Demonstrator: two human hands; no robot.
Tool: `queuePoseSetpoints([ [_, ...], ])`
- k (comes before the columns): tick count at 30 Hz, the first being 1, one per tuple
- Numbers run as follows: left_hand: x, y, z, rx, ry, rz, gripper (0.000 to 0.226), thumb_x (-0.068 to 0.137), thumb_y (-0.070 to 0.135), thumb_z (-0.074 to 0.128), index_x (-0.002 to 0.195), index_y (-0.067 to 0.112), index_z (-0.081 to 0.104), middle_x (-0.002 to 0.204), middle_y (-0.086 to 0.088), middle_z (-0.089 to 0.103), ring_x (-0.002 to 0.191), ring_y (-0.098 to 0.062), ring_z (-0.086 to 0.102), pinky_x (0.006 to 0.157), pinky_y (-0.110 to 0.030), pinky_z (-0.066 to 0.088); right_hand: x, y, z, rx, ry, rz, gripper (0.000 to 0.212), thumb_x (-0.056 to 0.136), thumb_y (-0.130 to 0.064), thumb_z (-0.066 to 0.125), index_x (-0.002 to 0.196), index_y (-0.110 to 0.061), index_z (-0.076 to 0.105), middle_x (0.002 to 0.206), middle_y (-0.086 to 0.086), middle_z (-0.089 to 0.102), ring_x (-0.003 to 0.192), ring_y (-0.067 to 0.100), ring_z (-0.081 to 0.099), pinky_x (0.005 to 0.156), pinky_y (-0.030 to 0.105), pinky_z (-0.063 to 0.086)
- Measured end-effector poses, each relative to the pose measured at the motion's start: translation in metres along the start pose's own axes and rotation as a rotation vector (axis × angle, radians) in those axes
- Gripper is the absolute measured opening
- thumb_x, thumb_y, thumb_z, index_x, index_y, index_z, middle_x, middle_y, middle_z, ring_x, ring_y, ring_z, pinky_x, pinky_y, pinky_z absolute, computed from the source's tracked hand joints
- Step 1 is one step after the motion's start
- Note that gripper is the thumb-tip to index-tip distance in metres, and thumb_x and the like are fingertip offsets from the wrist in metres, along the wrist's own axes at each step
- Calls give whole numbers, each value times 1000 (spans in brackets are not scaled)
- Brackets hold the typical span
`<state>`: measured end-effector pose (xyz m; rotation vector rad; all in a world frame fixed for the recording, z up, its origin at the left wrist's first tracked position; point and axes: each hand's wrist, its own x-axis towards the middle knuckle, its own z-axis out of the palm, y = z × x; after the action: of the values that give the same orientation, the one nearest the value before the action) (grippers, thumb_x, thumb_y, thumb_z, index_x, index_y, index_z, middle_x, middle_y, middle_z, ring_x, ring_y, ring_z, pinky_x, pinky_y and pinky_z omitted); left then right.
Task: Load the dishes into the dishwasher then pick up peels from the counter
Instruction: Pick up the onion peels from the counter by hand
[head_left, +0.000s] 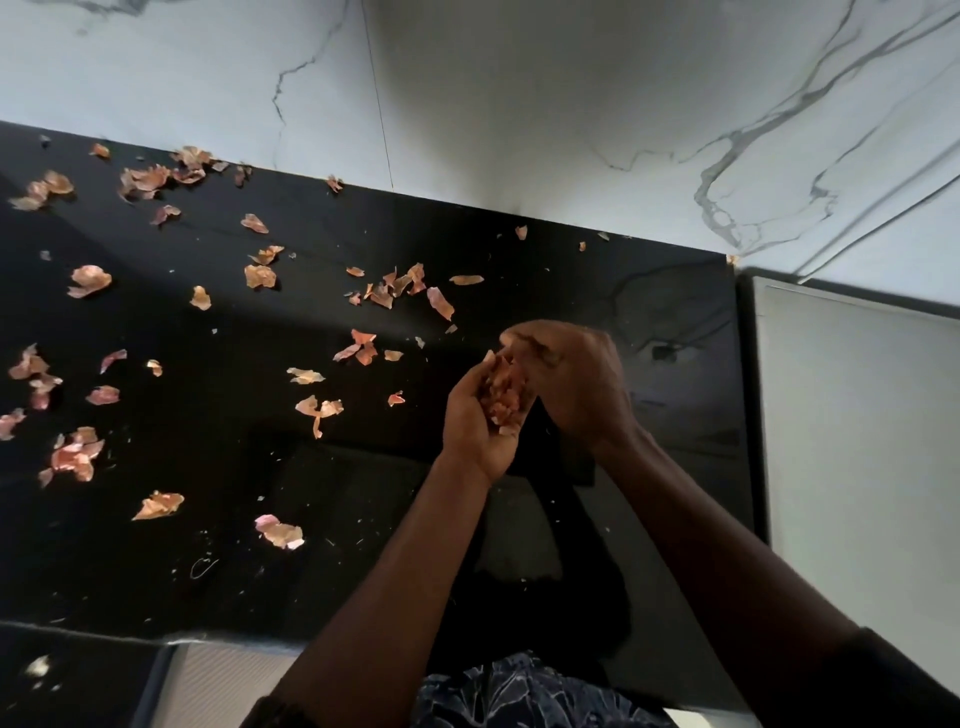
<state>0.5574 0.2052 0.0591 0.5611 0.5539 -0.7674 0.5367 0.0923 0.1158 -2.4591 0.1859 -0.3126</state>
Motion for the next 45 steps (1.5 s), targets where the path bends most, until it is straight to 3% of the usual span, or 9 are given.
queuePoseSetpoints([
  [3, -3, 8, 0, -105, -3, -38, 32, 101, 24, 55, 120, 1, 67, 122, -20, 69, 108, -28, 71, 88, -33, 60, 46, 27, -6, -33, 97, 93, 18, 94, -32, 65, 95, -19, 78, 84, -3, 75, 74, 10, 68, 67, 27, 51],
  [5, -6, 12, -2, -117, 4, -42, 32, 100, 24, 57, 120, 1, 67, 121, -22, 69, 109, -29, 70, 85, -33, 61, 82, 59, -9, -183, 65, 183, 19, 92, -28, 65, 105, -17, 75, 104, 6, 74, 95, 23, 69, 79, 32, 51],
  [10, -12, 16, -5, -113, 23, -51, 32, 100, 24, 56, 120, 1, 67, 120, -22, 70, 108, -29, 71, 79, -32, 62, 132, 119, -10, -396, -110, 483, 44, 99, -25, 57, 133, 1, 52, 140, 27, 44, 129, 46, 45, 106, 44, 39],
  [16, -14, 17, -3, -89, 41, -57, 32, 100, 24, 55, 118, 1, 67, 119, -22, 70, 107, -30, 71, 78, -32, 62, 137, 127, 11, -418, -157, 450, 53, 101, -24, 57, 142, 3, 40, 152, 30, 28, 135, 47, 36, 111, 47, 34],
  [22, -12, 16, -2, -92, 21, -58, 32, 101, 24, 55, 118, 1, 67, 119, -22, 70, 105, -29, 71, 79, -31, 62, 127, 126, 9, -489, -186, 174, 19, 95, -5, 54, 111, 2, 61, 123, 22, 50, 114, 40, 50, 85, 43, 48],
  [29, -5, 10, -4, -83, 10, -33, 30, 101, 24, 54, 114, 1, 69, 116, -19, 72, 108, -29, 71, 77, -30, 62, 121, 116, 4, -464, -284, 49, 26, 92, -6, 51, 116, -6, 62, 126, 17, 50, 115, 38, 52, 84, 42, 51],
  [35, -5, 8, -2, -91, 18, -35, 29, 100, 23, 54, 112, 0, 69, 112, -18, 73, 107, -28, 72, 76, -30, 62, 96, 99, 8, -403, -180, 97, 13, 89, -15, 53, 85, -6, 62, 91, 14, 61, 90, 32, 61, 66, 32, 35],
  [38, -7, 10, 0, -126, 17, -31, 29, 100, 22, 55, 110, -1, 69, 110, -19, 72, 103, -29, 73, 73, -31, 62, 78, 98, 8, -382, -151, 40, 8, 79, -9, 56, 78, -11, 63, 83, 8, 60, 79, 33, 62, 60, 36, 44],
  [45, -13, 7, -2, -120, 24, -26, 30, 99, 22, 56, 110, -2, 70, 114, -21, 72, 103, -29, 73, 77, -32, 63, 71, 111, 7, -171, -31, 161, 18, 72, 0, 64, 79, -14, 73, 86, 7, 69, 79, 25, 65, 69, 30, 47],
])
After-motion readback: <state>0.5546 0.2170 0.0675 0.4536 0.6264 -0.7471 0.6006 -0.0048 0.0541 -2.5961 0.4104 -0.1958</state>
